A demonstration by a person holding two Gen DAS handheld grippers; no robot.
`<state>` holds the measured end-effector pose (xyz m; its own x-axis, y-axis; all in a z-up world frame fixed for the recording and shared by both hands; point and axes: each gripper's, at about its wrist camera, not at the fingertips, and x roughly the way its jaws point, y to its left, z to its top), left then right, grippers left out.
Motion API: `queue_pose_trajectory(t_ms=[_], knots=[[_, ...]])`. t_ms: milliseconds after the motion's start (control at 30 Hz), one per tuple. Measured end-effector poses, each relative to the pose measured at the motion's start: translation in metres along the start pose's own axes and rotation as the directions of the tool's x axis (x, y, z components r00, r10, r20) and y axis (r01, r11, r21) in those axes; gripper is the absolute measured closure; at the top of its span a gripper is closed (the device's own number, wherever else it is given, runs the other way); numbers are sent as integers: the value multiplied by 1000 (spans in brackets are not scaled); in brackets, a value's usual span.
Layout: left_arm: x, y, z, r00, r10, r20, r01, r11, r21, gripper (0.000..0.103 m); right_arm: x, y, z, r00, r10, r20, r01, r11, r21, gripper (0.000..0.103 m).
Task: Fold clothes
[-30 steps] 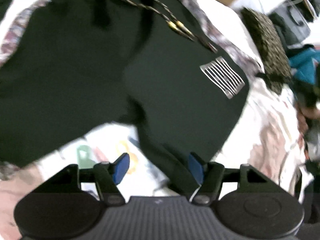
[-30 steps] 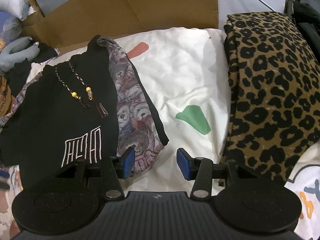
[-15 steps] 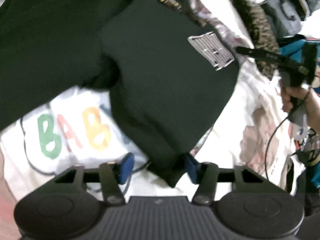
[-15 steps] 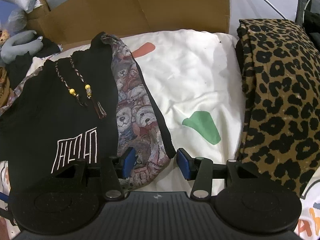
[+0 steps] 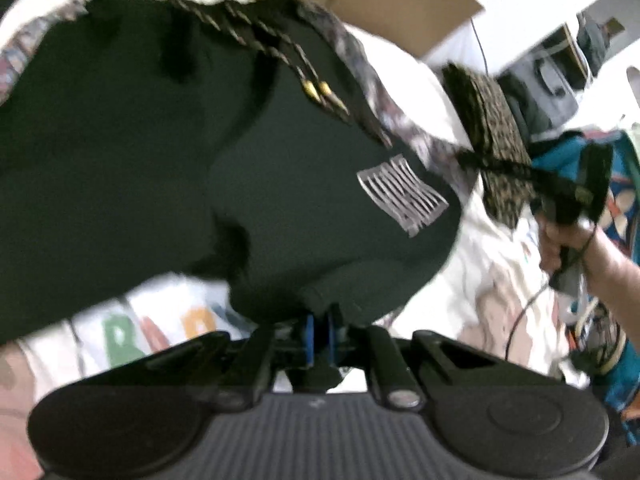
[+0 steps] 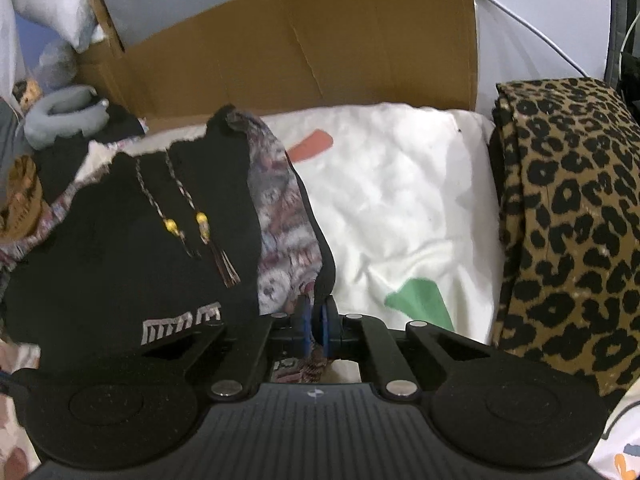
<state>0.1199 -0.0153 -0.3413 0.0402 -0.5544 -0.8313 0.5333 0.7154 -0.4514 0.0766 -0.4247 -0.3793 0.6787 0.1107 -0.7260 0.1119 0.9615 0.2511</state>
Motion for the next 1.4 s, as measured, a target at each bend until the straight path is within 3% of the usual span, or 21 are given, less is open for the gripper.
queue_pose_trajectory(t_ms=[200,433,733,767,867,900,967,1000,1167,1400], knots=[[-11,21,23,996,40,79,-36,998,-50,96,12,-1,24,999,36,26,-37,998,59,99],[-10,42,34,988,78,134,-64,992,-109,96,42,15,54,998,56,32,-58,998,37,99],[8,72,38,980,156,126,-124,966,-229,92,95,22,75,1000,0,-27,2,998,60,96],[11,75,38,981,155,118,-125,964,-233,91,100,22,76,999,-6,-41,9,997,71,92],[11,80,40,983,148,108,-117,960,-254,87,98,17,78,999,3,-37,1,994,107,56],[8,80,40,984,144,108,-112,960,-257,85,92,15,79,1000,7,-14,-5,993,114,52],[1,80,39,983,142,115,-109,960,-258,67,82,11,82,1000,8,21,-10,991,131,50],[-4,79,38,982,144,121,-110,961,-256,64,77,9,84,999,6,33,-10,990,141,50],[-23,79,34,980,141,143,-100,960,-261,60,56,-1,79,996,20,86,-35,983,182,50],[-41,81,19,982,118,146,-78,965,-249,60,45,-4,43,998,44,38,-48,990,129,50]])
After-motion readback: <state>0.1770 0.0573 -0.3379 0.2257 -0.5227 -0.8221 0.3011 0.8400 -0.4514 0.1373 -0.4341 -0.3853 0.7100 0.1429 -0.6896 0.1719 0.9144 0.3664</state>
